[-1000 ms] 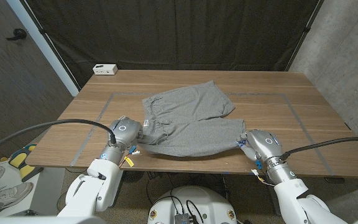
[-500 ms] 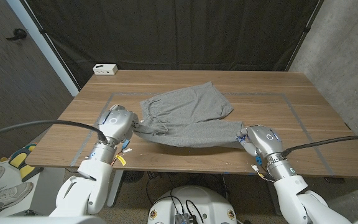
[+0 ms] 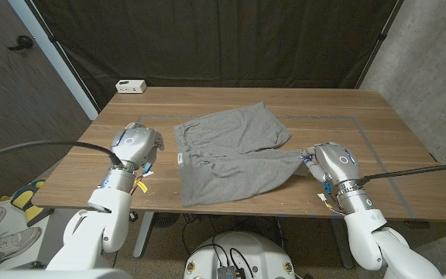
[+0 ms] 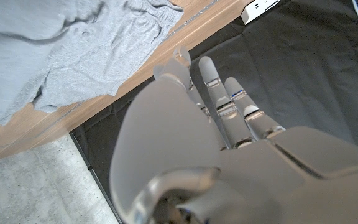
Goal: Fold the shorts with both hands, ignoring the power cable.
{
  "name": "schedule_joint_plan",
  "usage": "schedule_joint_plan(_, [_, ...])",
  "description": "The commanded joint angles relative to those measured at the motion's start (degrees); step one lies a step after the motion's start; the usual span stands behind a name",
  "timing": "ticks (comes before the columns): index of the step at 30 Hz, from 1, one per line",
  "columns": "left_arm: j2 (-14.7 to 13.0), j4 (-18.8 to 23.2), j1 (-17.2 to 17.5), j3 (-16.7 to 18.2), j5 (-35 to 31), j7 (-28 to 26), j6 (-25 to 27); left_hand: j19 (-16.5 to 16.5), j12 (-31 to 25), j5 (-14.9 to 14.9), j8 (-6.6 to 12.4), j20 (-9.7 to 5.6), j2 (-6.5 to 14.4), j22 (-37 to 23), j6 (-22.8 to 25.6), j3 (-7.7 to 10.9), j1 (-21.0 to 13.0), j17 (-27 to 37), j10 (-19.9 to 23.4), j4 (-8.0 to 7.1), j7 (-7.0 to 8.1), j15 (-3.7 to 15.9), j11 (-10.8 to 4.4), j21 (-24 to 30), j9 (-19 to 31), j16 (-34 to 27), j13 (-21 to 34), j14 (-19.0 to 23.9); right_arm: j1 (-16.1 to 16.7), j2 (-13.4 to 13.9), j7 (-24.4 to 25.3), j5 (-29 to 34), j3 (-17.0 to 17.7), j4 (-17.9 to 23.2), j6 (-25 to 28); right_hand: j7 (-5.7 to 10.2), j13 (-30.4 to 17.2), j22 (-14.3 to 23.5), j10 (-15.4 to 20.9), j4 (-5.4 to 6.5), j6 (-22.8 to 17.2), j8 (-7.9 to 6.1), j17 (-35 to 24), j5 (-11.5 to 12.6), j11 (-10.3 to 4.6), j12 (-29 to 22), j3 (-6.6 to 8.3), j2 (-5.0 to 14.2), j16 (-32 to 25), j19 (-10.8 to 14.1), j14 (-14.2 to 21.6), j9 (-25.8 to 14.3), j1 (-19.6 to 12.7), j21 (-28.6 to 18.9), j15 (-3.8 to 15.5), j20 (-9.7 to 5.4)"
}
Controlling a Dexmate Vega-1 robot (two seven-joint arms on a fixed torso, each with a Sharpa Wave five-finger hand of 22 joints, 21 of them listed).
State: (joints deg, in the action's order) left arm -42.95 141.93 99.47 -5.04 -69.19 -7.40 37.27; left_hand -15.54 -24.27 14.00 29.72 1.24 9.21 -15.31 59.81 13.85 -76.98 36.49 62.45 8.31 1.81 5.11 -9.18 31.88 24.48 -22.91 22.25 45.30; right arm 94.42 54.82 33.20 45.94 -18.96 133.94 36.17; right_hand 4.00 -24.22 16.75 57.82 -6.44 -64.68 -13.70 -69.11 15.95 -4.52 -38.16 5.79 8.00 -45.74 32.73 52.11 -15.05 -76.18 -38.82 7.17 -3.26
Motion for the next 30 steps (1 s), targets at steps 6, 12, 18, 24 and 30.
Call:
schedule_joint_plan(6, [-0.34,-1.03,-1.36,3.92,10.45,2.86,-4.31,0.00,-5.59,-0.40,-0.78,0.08,-0.11,-0.28,0.49,0.53,-0.44,0.77,0.16,0.22,-0.11,8.77,-0.76,1.69,-1.27,0.12,18.41,0.11,-4.08,-1.64,-1.56,-0.04,-0.60,-2.94,-2.45,-0.08,-9.89,-0.11,0.95,0.22,-0.37,0.05,-0.31,0.48,-0.58,-0.37,-0.28,0.36,0.63,-0.32,0.57,-0.29,-1.31,-0.85,5.82,-3.03])
schedule_joint_plan(12, [-2.34,-1.90,-2.26,3.26,14.41,4.04,-7.31,2.58,2.96,-1.49,-6.83,0.38,-7.09,0.88,-5.31,-6.34,14.91,-3.44,-5.55,-5.09,1.85,7.94,-1.53,3.04,-8.24,7.87,9.50,-4.12,-5.15,-1.91,-2.39,-0.28,-1.67,-3.90,-2.87,-0.07,-9.83,-0.20,1.17,0.26,-0.54,0.10,-0.38,0.53,-0.55,-0.35,-0.36,0.40,0.75,-0.28,0.79,-0.24,-1.38,-1.31,5.83,-2.95])
schedule_joint_plan(18, [-5.74,-2.22,-4.49,1.27,18.58,8.62,-9.60,5.92,8.51,0.88,-12.22,3.37,-11.12,1.53,-11.71,-10.86,21.64,-6.34,-13.22,-7.85,4.61,7.39,-1.54,2.61,-11.97,11.64,6.68,-9.05,-5.84,-2.09,-2.65,-0.62,-2.25,-4.55,-3.09,-0.01,-9.72,-0.28,1.37,0.28,-0.68,0.13,-0.43,0.57,-0.58,-0.30,-0.45,0.37,0.85,-0.42,0.89,-0.20,-1.42,-1.62,5.83,-2.88])
schedule_joint_plan(24, [-8.33,-2.45,-6.94,-1.17,20.80,11.99,-9.34,8.38,11.61,2.23,-15.04,5.29,-13.00,1.70,-16.53,-13.17,23.18,-7.55,-18.43,-8.61,4.46,5.92,-0.78,1.96,-12.52,12.33,5.56,-14.16,-6.06,-1.82,-3.03,-1.09,-2.42,-4.68,-3.24,-0.04,-9.80,-0.36,1.35,0.29,-0.74,0.20,-0.43,0.60,-0.55,-0.29,-0.51,0.38,0.97,-0.50,0.99,-0.13,-1.47,-1.91,5.83,-2.86])
schedule_joint_plan(30, [-11.09,-1.60,-9.56,-3.74,22.39,16.64,-7.07,9.20,11.87,2.63,-15.60,6.11,-13.95,1.73,-17.29,-14.25,24.06,-7.84,-19.32,-8.99,3.56,5.05,-0.04,1.70,-12.59,12.23,5.52,-15.29,-5.77,-2.07,-2.13,-1.45,-2.33,-4.96,-3.13,-0.04,-9.90,-0.46,1.31,0.27,-0.84,0.26,-0.49,0.64,-0.55,-0.26,-0.59,0.32,1.07,-0.66,1.09,-0.06,-1.56,-2.25,5.84,-2.87])
